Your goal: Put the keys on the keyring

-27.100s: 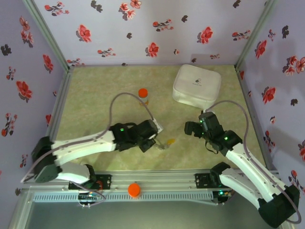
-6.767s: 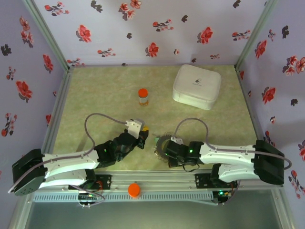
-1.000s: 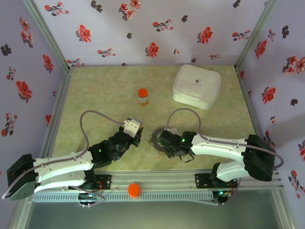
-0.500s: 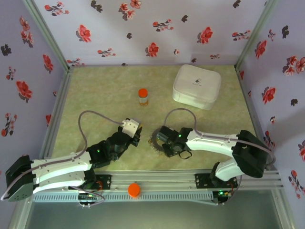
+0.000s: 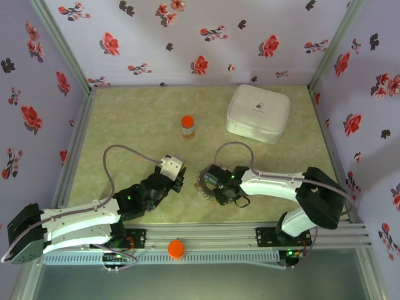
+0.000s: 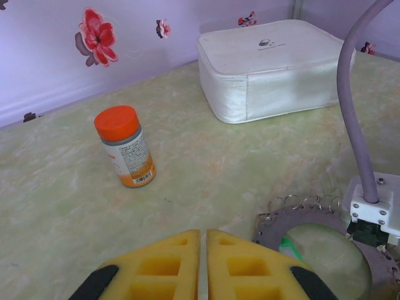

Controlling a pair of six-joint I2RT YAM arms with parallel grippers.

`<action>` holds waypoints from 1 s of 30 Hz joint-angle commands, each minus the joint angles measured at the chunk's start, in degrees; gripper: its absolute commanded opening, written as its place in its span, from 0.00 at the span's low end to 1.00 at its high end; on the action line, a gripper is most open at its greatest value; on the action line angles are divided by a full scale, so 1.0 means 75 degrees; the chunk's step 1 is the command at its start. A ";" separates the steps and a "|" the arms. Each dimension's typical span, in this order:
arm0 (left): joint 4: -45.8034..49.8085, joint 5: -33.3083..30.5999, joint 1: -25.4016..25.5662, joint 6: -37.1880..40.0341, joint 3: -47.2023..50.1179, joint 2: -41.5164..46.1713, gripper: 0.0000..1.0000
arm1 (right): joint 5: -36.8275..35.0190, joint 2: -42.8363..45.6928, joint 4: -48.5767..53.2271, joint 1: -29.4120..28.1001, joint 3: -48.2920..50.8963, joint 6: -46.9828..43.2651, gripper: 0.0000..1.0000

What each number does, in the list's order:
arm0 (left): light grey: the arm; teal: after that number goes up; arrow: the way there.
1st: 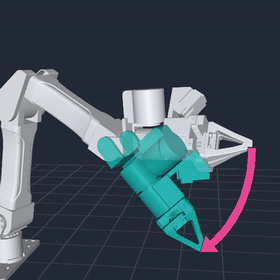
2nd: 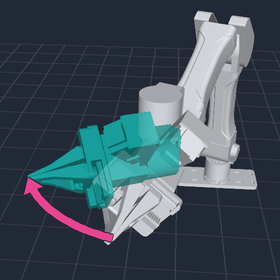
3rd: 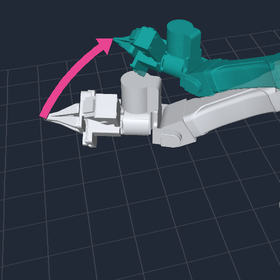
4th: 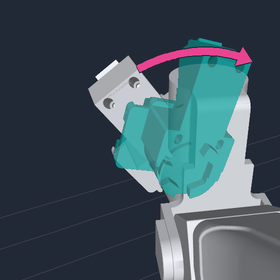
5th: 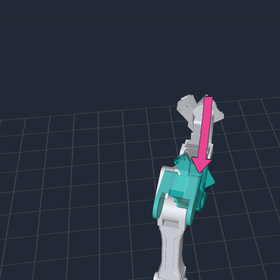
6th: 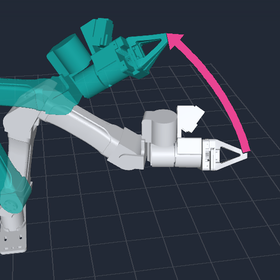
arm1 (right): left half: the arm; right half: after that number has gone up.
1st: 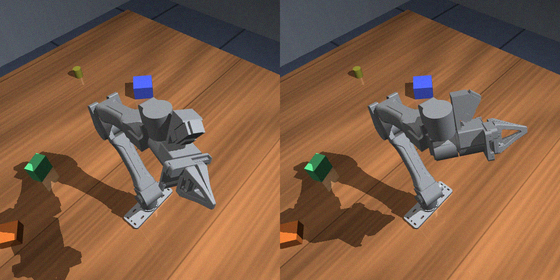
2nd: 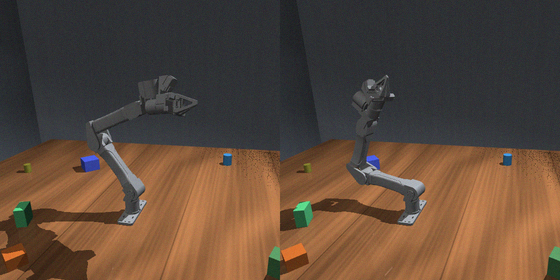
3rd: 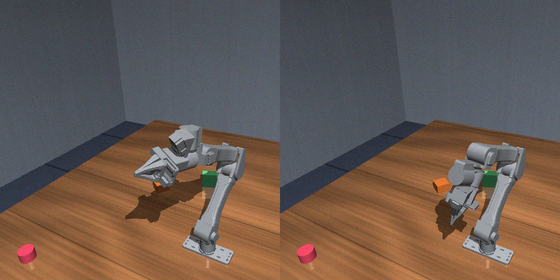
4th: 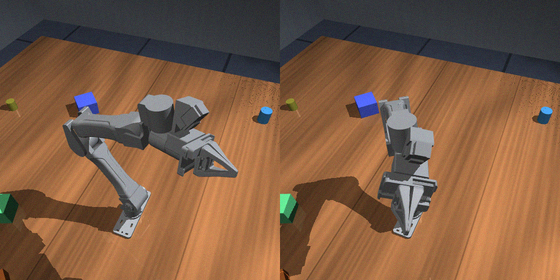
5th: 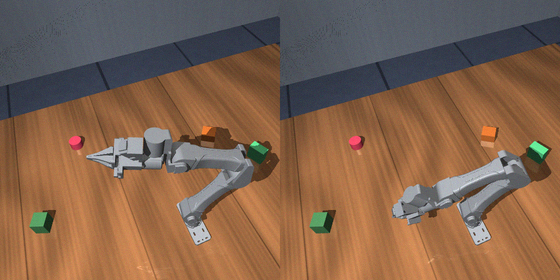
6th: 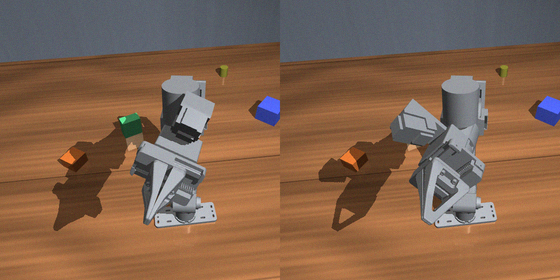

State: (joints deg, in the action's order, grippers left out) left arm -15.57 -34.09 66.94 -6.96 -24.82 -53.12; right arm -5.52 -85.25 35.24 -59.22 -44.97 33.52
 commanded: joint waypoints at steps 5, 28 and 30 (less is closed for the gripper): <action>0.0014 -0.0096 -0.0042 -0.0075 -0.0136 0.0047 0.13 | -0.0535 -0.0068 0.0231 0.0079 -0.0182 -0.0062 0.37; -0.0089 -0.0062 -0.0043 -0.0112 -0.0113 -0.0031 0.13 | 0.0326 0.0861 -0.0734 0.0355 0.0818 0.1108 0.25; -0.0103 -0.0050 -0.0045 -0.0103 -0.0106 -0.0052 0.13 | 0.0400 0.0760 -0.0868 0.0373 0.0868 0.1149 0.24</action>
State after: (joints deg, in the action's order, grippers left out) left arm -15.35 -34.06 66.94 -7.09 -24.82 -53.23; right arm -3.62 -79.26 30.13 -56.88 -39.53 39.79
